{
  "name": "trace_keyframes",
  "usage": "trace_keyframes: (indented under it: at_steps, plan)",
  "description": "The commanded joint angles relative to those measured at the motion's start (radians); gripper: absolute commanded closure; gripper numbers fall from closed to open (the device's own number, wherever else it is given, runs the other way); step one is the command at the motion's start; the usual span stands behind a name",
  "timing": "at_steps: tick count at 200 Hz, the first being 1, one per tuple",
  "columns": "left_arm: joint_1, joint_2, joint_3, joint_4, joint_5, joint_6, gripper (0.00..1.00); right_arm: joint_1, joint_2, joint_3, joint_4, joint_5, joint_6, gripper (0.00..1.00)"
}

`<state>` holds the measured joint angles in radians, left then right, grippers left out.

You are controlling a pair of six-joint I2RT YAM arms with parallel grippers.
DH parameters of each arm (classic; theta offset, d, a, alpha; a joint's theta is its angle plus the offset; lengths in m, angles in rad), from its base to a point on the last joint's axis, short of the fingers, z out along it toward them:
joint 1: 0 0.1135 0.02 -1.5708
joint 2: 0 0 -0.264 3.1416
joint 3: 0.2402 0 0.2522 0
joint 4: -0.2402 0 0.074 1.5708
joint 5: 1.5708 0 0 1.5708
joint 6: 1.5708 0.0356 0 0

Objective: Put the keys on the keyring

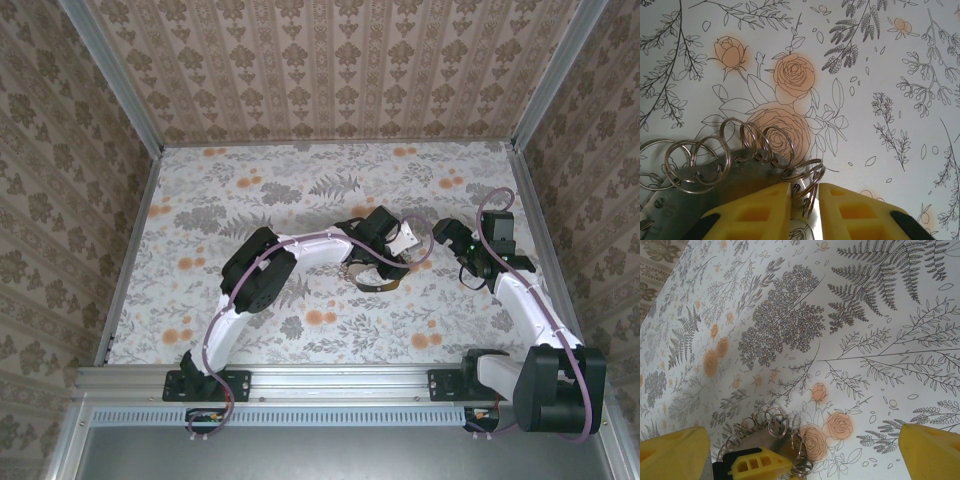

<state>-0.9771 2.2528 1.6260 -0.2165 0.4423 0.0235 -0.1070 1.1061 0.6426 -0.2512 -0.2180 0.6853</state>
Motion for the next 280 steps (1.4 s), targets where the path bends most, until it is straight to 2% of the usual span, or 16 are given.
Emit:
trace_keyframes:
  at_steps: [1,31,55,94,110,218,251,280]
  plan:
    - [-0.012,0.025,0.02,0.008,0.023,0.019,0.72,-0.005,0.005,0.008,0.003,-0.017,0.012,0.02]
    - [-0.014,0.033,0.02,0.008,0.019,0.016,0.72,-0.005,0.006,0.006,0.004,-0.019,0.013,0.02]
    - [-0.015,0.037,0.024,0.006,0.018,0.016,0.77,-0.005,0.006,0.008,0.003,-0.018,0.013,0.02]
    - [-0.015,0.033,0.022,0.0,0.019,0.021,0.9,-0.007,0.009,0.012,0.002,-0.022,0.014,0.02]
    - [-0.016,0.024,0.016,0.0,0.019,0.023,1.0,-0.007,0.011,0.013,0.003,-0.024,0.014,0.02]
    - [0.039,-0.177,-0.084,0.026,0.039,0.078,1.0,-0.005,-0.043,-0.027,0.021,-0.098,0.015,0.03]
    - [0.057,-0.231,-0.086,-0.032,-0.01,0.11,1.0,-0.004,-0.06,-0.062,0.081,-0.167,0.038,0.03]
    - [0.103,-0.284,-0.116,-0.037,0.002,0.111,1.0,0.0,-0.051,-0.079,0.146,-0.236,0.049,0.06]
